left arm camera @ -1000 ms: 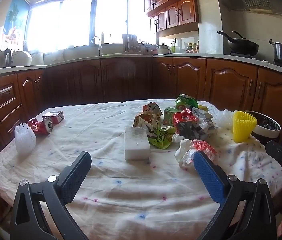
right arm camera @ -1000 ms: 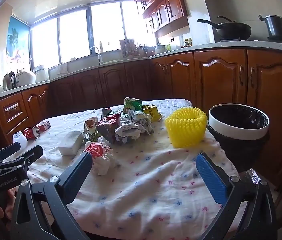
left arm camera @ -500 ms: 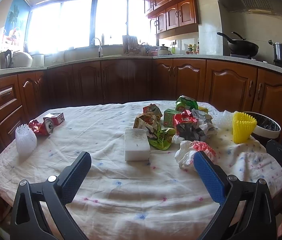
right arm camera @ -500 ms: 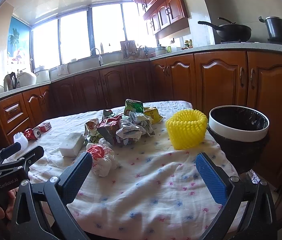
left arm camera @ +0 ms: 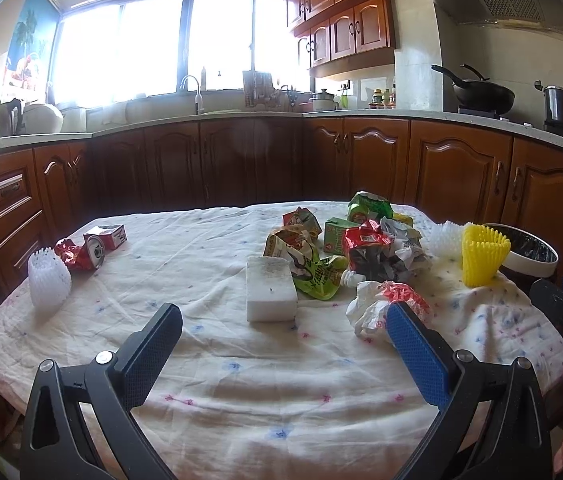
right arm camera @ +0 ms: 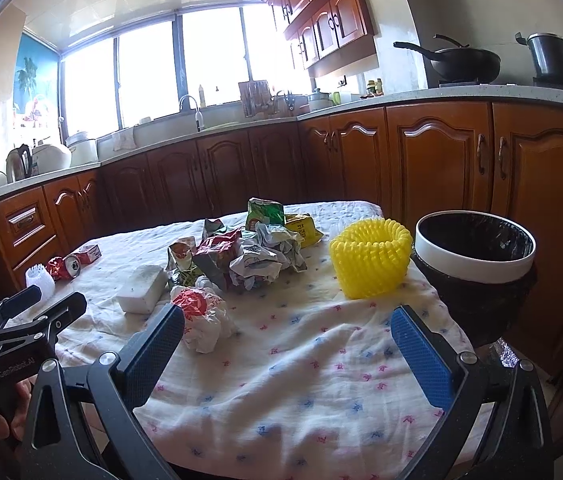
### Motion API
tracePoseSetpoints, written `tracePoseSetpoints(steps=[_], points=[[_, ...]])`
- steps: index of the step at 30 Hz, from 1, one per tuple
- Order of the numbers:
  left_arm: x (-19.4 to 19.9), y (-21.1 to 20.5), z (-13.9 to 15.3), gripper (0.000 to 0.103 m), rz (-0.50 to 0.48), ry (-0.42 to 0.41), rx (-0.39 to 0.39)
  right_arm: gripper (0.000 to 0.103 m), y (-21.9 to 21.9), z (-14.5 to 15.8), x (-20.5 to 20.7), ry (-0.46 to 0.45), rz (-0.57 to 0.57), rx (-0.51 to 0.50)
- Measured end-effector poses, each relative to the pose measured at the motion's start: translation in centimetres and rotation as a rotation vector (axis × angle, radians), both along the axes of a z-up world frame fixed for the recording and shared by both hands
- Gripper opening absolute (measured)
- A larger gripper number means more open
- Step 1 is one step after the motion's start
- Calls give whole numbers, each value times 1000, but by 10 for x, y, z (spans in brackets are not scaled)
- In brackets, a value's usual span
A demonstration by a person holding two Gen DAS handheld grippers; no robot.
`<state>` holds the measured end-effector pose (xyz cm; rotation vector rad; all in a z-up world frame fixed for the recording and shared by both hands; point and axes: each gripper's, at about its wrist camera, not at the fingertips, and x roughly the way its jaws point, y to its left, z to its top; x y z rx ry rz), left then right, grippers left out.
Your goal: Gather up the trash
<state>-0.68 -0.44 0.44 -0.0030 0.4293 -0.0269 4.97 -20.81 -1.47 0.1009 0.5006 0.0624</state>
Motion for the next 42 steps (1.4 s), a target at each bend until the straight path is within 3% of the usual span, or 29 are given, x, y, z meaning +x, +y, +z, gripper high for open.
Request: tracePoseSetpoints(steps=[28,35,42], points=[[-2,-3,1,102,-23,1,-12,103,-4,2,0,-7,-17,-4],[10,-13,3,102,-87,39,-31,103,-19,2,12,26,-29,19],[43,-26,2,102,-183,139,-83,103,-38,-4,36,92,-22,72]])
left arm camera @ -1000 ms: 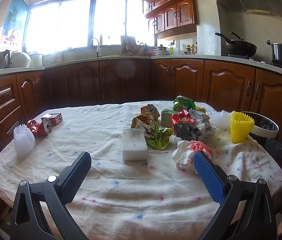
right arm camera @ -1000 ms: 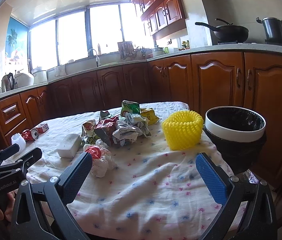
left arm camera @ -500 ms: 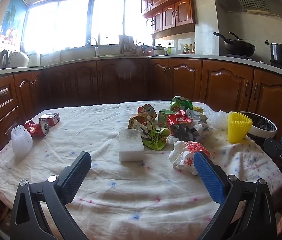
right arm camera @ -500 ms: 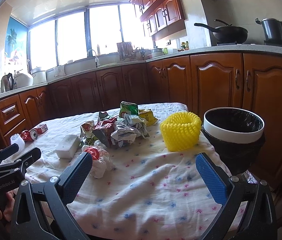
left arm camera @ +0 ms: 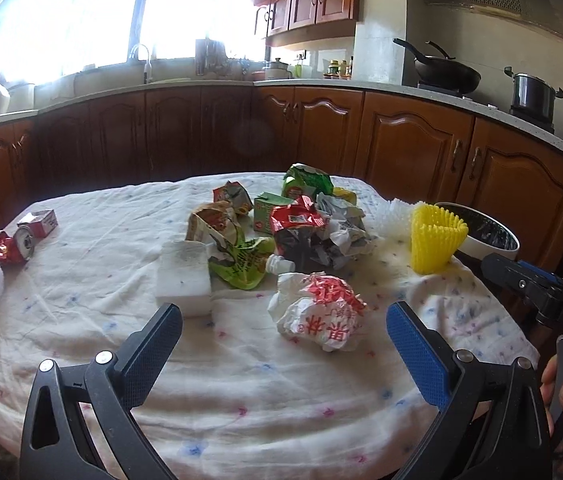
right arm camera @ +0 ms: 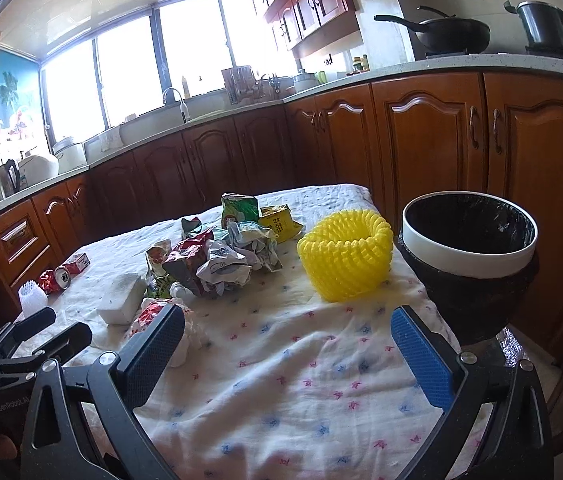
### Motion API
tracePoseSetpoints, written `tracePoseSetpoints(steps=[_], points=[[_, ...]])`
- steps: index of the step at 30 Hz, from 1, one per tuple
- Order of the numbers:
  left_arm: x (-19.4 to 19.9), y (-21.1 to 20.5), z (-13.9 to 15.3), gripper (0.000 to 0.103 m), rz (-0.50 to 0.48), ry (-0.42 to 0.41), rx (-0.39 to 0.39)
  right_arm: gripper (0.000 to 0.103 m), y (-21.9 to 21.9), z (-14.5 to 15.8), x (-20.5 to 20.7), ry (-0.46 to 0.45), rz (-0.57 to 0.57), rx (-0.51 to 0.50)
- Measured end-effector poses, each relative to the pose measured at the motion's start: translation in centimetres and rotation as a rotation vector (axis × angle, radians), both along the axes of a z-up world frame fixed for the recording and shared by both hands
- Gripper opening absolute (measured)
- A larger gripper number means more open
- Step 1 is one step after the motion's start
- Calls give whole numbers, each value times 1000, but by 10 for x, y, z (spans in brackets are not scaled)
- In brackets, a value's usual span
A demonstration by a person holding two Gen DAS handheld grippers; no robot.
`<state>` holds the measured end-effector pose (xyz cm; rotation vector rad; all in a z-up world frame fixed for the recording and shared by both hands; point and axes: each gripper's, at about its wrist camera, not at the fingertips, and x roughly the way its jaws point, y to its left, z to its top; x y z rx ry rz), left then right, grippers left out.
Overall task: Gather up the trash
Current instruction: 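Grasp the white bag with red print with the left tool while the right tool grasps the yellow foam net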
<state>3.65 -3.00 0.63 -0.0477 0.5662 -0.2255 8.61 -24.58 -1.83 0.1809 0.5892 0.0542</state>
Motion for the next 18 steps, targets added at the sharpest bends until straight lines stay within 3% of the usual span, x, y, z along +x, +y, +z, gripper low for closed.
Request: tracePoseSetpoints(steps=[9,11,15,17,18], points=[[49,-21,-4,90,-93,93,-3,97,-22,-10,48,97,-11,36],[57,-24,-8,76,-117,118,3,93,-27,-15,60,126,-16,39],[69,-26,-14,60,-149,149,27,80,-41,-27,85,185,-40,66],[75,-34,-18,46,-165,148,29,74,-47,-32,94,204,-45,84],[76,-34,-18,43,-173,146,25,63,-50,-35,97,213,-46,93]])
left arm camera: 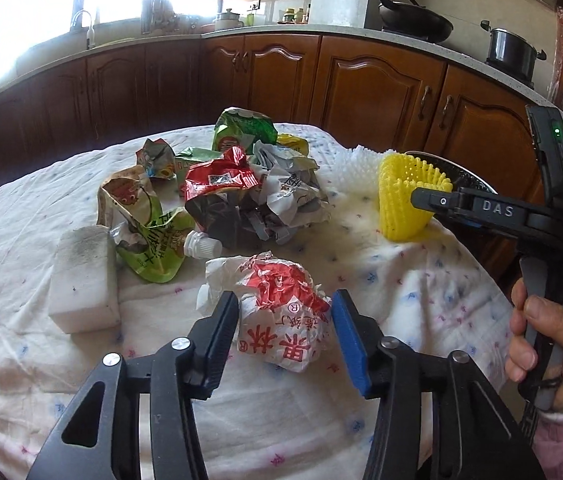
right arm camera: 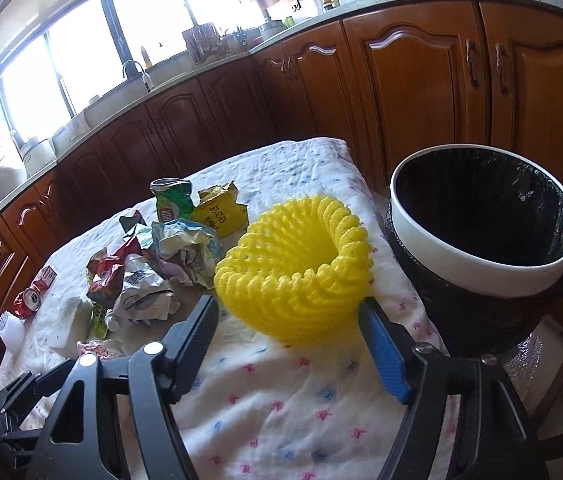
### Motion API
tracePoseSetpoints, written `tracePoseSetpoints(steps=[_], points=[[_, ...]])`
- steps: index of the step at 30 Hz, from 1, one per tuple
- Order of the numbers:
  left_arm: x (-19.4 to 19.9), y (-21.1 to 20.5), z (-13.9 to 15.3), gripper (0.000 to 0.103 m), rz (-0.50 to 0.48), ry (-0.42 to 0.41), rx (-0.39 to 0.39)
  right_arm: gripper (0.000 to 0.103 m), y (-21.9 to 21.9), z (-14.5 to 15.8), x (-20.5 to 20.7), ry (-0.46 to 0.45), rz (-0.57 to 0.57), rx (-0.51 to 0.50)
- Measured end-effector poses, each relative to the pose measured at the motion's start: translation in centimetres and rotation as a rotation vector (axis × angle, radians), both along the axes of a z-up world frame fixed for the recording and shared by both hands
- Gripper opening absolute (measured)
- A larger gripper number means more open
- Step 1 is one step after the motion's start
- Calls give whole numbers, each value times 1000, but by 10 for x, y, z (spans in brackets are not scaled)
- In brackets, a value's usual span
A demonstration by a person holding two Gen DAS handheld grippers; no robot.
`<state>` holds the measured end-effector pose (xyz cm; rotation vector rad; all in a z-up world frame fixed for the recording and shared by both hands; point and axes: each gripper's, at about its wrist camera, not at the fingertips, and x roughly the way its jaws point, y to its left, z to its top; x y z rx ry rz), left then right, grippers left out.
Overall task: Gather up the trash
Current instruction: 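Grasp the white bag with red print with the left tool while the right tool grasps the yellow foam net, then carry both held items over the black-and-white bin and open both tools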
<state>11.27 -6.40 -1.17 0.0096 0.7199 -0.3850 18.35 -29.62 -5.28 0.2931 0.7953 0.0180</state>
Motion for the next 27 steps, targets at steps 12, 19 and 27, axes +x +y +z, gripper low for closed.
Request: tracePoseSetpoints(steps=[12,19,27], points=[[-9,-12,26,21,-102,-63,-78,20,-16,19,-26,-80,23,69],[9,-43,44,21,-180,-85,-125,20,-47,38,-45,-115,-37,59],[64,-105,51,21,-260,-96,-145,20,-97,40,-42,-93,-119,52]])
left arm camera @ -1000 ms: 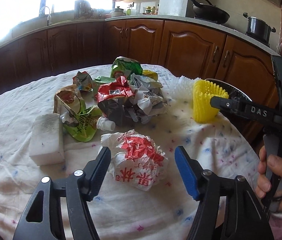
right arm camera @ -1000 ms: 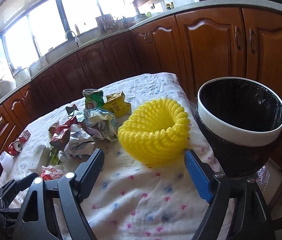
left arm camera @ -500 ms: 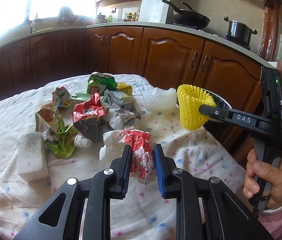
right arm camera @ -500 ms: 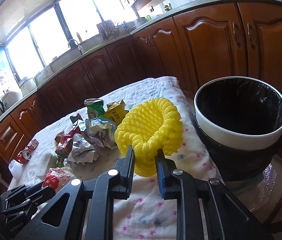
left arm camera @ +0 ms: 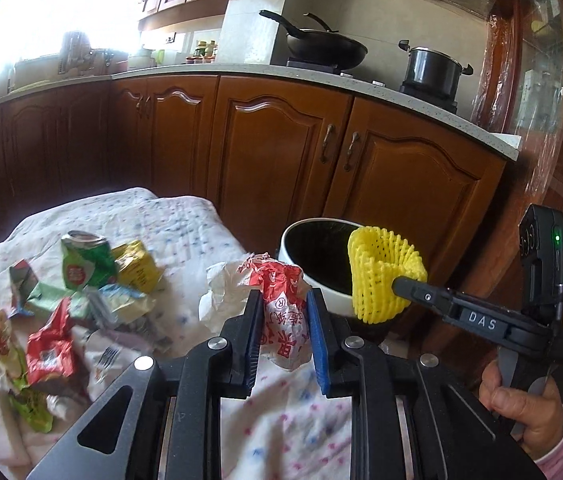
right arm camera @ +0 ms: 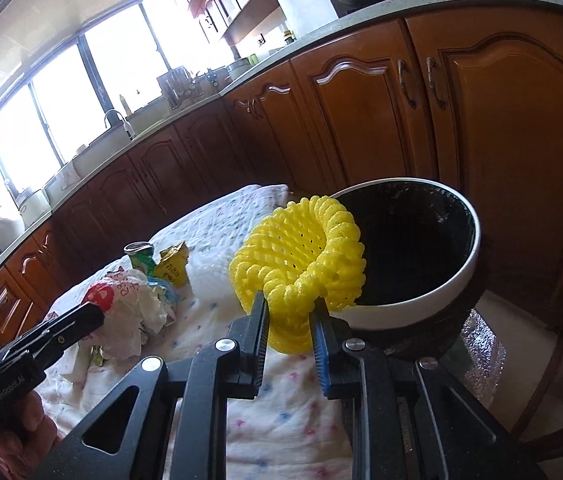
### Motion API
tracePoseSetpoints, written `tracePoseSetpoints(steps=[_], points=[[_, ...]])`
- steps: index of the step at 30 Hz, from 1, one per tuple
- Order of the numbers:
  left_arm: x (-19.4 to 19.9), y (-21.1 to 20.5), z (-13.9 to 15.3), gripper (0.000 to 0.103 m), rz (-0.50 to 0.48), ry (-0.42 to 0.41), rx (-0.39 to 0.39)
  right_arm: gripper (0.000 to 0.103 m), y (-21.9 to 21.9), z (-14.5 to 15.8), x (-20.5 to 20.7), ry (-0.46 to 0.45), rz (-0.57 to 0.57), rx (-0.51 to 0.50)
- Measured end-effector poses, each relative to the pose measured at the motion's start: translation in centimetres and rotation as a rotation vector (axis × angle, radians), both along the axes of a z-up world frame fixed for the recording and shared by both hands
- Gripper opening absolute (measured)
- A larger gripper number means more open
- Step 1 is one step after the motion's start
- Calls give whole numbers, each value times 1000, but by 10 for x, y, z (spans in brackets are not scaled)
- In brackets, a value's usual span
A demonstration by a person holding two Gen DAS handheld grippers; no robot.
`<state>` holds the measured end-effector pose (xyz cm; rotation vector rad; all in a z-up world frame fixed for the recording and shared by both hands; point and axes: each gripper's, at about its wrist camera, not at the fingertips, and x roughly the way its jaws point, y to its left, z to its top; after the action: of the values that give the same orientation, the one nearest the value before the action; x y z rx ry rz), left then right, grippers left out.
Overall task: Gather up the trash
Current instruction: 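Carry both held items over the black-and-white bin and open both tools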
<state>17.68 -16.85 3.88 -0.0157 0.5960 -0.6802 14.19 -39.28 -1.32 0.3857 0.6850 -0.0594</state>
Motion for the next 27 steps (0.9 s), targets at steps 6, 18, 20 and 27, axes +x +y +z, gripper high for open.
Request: tracePoseSetpoints(steps=[6,18,20,27], points=[[54,-48,-5,21,-60,53,-25,20,-29,2,13,14,-33,-17],[161,-130,-36,21,-100,243,52,21,-89,-2,58,134,-30,-23],[170,-140,-41,22,-102,250,80,24,-94,-6,65,162,-26,-14],[177,-163,-52,58,-90,236,131,54,-106,-16,70,200,-25,10]])
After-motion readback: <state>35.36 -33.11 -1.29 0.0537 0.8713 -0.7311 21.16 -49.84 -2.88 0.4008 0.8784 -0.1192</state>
